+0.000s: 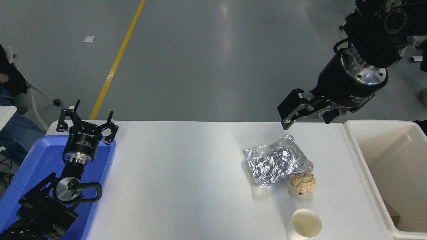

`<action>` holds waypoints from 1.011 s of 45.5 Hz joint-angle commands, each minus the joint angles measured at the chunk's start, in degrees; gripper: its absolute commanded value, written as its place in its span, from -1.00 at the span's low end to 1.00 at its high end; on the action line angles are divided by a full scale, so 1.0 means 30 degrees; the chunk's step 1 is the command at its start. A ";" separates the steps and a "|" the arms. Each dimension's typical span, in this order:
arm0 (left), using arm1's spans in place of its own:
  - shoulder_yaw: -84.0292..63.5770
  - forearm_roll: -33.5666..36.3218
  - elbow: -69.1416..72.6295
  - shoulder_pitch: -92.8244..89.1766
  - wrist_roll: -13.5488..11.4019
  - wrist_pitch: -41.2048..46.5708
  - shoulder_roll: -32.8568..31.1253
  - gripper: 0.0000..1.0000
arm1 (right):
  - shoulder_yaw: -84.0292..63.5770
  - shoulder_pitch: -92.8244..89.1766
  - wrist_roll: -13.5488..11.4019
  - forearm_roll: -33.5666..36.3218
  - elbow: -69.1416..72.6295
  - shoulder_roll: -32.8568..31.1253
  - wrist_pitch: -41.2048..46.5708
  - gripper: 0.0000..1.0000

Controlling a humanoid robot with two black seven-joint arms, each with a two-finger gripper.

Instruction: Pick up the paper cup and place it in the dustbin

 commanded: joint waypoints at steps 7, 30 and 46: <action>-0.0002 -0.0003 0.0000 0.0002 -0.0022 0.0003 -0.0001 1.00 | -0.0965 -0.4766 -0.0023 -0.1980 0.0510 -0.2126 0.0018 1.00; -0.0002 -0.0032 0.0000 0.0002 -0.0022 0.0003 0.0028 1.00 | 0.2988 -1.4698 -0.0023 -0.6639 -0.1773 -0.5908 -0.1914 1.00; 0.0027 -0.0003 0.0000 0.0002 -0.0022 -0.0026 -0.0001 1.00 | 0.6562 -2.0119 -0.0023 -0.8485 -0.4117 -0.5762 -0.4727 1.00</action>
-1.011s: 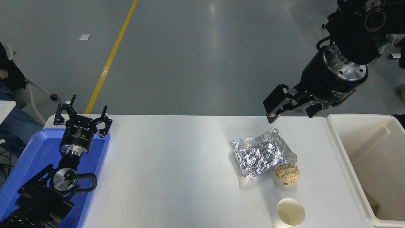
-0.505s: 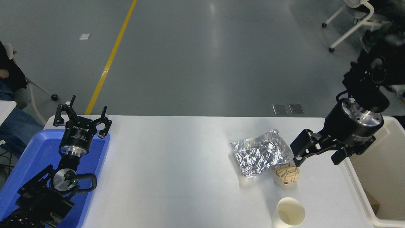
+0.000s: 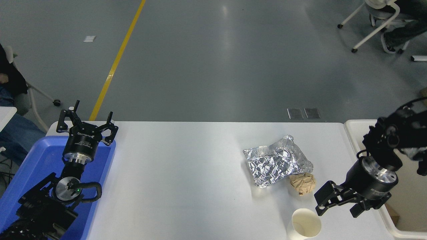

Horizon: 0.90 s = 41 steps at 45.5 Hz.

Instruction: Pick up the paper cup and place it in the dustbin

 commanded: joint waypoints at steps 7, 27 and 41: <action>0.0014 0.0001 -0.0029 0.0000 0.0001 -0.0030 -0.0019 1.00 | 0.3224 -0.5363 0.0030 -0.2060 -0.2451 -0.0114 -0.2212 0.94; 0.0014 0.0001 0.0000 -0.0029 0.0001 -0.0030 -0.0019 1.00 | 0.4368 -0.6479 0.0206 -0.3058 -0.3125 -0.0085 -0.2301 -1.00; 0.0014 0.0001 0.0000 0.0000 0.0030 -0.0030 -0.0019 1.00 | 0.4222 -0.5161 0.0206 -0.2911 -0.2950 -0.0494 -0.1101 -1.00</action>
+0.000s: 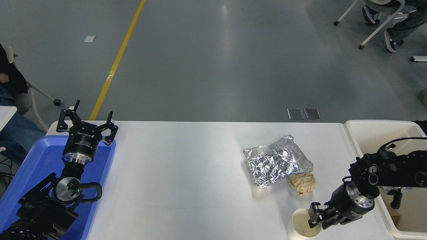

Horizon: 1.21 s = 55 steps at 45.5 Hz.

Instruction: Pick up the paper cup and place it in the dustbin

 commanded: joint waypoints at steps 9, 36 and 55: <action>0.0003 -0.0001 0.0000 0.0012 0.0020 0.0000 -0.0009 1.00 | 0.0001 0.3424 -0.0032 0.0226 0.0719 -0.1610 0.3886 -1.00; 0.0003 0.0029 0.0000 -0.0017 0.0020 -0.0029 0.0020 1.00 | -1.1015 2.2613 0.0465 0.5410 0.4236 0.1257 0.5091 -1.00; 0.0003 0.0029 0.0000 -0.0017 0.0020 -0.0029 0.0020 1.00 | -1.1015 2.5019 0.0496 0.6408 0.4236 0.2344 0.5091 -1.00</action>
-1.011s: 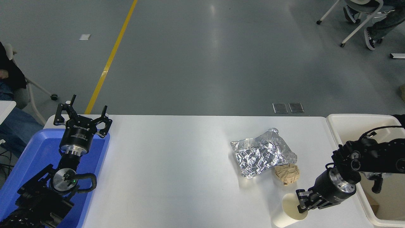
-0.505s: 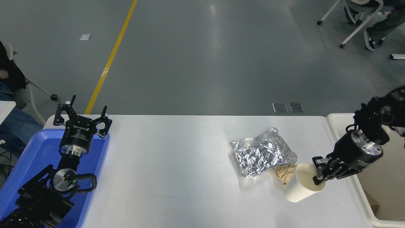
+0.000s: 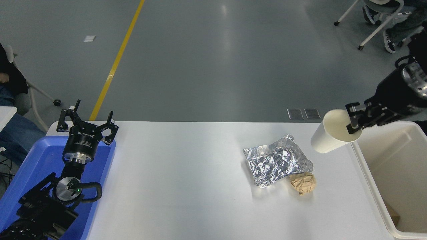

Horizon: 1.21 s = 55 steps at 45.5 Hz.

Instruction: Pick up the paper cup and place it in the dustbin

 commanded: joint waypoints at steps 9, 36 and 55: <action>-0.0001 0.0007 0.0003 -0.0001 0.0000 0.0000 0.0007 1.00 | -0.0632 -0.0024 -0.0020 -0.2507 -0.1328 -0.1900 0.0035 -1.00; -0.0001 -0.0022 0.0004 -0.0001 0.0000 0.0029 0.0007 1.00 | 0.8679 -2.2047 0.0068 -1.1892 -1.4127 -0.8822 -0.6815 -1.00; -0.0001 -0.0051 0.0004 -0.0001 -0.0030 0.0029 0.0007 1.00 | 1.9494 -3.4478 -0.0020 -1.1744 -2.2834 -0.2552 -1.0862 -1.00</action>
